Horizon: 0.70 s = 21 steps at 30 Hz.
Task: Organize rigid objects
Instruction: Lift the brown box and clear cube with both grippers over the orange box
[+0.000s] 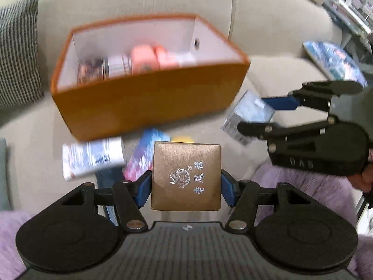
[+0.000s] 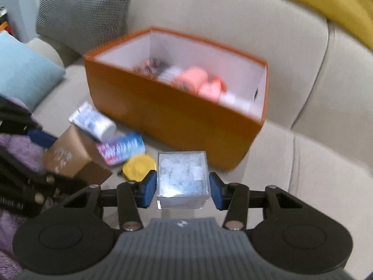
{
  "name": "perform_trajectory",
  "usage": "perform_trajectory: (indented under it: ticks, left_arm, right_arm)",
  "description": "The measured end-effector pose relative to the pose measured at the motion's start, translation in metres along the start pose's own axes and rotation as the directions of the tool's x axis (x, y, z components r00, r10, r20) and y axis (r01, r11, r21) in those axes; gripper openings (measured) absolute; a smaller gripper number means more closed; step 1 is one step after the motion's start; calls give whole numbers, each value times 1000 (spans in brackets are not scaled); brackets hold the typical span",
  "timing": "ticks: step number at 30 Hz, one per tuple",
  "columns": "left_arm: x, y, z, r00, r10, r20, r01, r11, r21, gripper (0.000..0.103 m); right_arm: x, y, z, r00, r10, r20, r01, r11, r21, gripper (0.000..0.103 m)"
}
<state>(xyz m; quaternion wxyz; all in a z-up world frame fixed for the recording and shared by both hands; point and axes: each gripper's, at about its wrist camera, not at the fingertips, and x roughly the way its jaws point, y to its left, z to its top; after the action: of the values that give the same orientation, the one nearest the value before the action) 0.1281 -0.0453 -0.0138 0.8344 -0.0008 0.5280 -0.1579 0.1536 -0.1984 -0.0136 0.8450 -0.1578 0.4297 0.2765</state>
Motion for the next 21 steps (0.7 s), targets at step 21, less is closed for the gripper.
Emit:
perform_trajectory:
  ticks: [21]
  left_arm:
    - [20,20,124,995,0,103,2,1000,-13,69]
  right_arm:
    - [14,-48,95,994,10,106,-2,997,-81,49]
